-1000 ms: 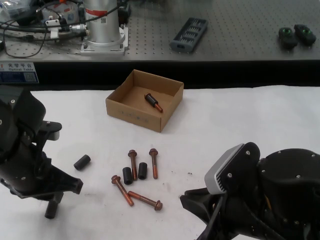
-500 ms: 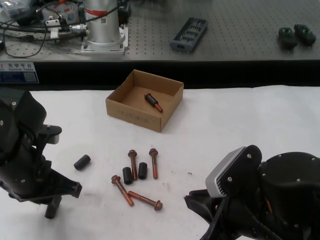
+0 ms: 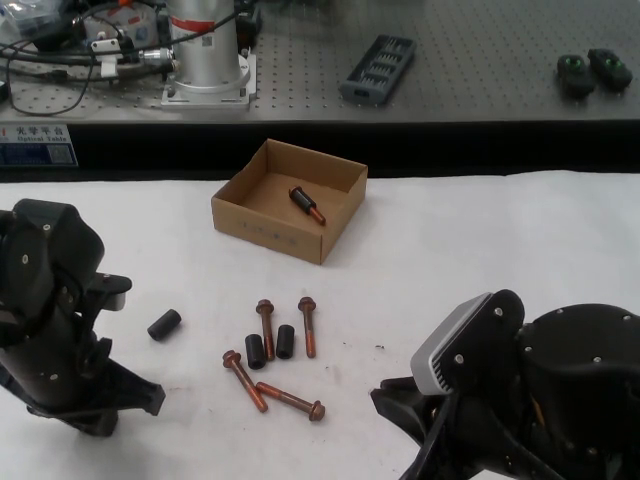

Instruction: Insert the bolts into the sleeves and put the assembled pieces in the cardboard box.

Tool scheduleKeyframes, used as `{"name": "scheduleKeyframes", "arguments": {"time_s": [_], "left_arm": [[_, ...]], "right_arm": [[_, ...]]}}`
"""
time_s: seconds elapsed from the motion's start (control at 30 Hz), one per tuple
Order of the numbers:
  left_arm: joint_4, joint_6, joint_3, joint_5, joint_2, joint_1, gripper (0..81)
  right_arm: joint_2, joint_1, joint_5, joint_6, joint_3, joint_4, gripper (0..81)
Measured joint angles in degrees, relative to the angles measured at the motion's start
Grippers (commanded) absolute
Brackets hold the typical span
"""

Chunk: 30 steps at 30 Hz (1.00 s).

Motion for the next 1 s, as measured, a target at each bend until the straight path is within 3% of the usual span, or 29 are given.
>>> {"name": "scheduleKeyframes", "arguments": {"time_s": [0.27,0.5,0.67,1.0], "left_arm": [[-0.33,1.82,0.01,1.29,0.0,0.22,0.6],[-2.86,0.79,0.01,8.8,-1.76,0.21,0.6],[-19.96,-10.9,10.56,12.8,-10.5,0.21,0.6],[-37.72,-18.02,30.15,15.79,-31.31,-0.56,0.6]], "right_arm": [[0.0,0.0,2.83,-2.23,0.0,-0.21,5.8],[0.0,0.0,3.71,-2.23,0.0,-0.21,5.8],[0.0,0.0,3.98,-2.23,0.0,-0.21,5.8],[0.0,0.0,3.98,2.13,0.0,-0.21,5.8]]}}
